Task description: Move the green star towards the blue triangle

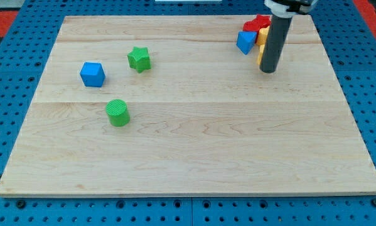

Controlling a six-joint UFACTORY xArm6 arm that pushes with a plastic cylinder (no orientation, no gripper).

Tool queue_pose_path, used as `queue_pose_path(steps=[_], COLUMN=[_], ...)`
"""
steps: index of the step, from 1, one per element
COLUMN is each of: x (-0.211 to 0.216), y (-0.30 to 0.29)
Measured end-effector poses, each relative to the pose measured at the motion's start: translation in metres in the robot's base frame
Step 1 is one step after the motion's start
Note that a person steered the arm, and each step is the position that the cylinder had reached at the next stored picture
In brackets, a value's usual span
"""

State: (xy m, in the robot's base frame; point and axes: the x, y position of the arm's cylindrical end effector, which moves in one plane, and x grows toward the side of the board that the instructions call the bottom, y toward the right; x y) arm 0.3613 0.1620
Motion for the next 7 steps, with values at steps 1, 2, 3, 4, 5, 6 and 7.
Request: queue_pose_path(steps=[1,2,3,4,5,6,7], x=[-0.012,-0.031,-0.019,0.014,0.031,0.03,0.005], y=[0.005,0.001,-0.003,-0.073,-0.166,-0.25,-0.292])
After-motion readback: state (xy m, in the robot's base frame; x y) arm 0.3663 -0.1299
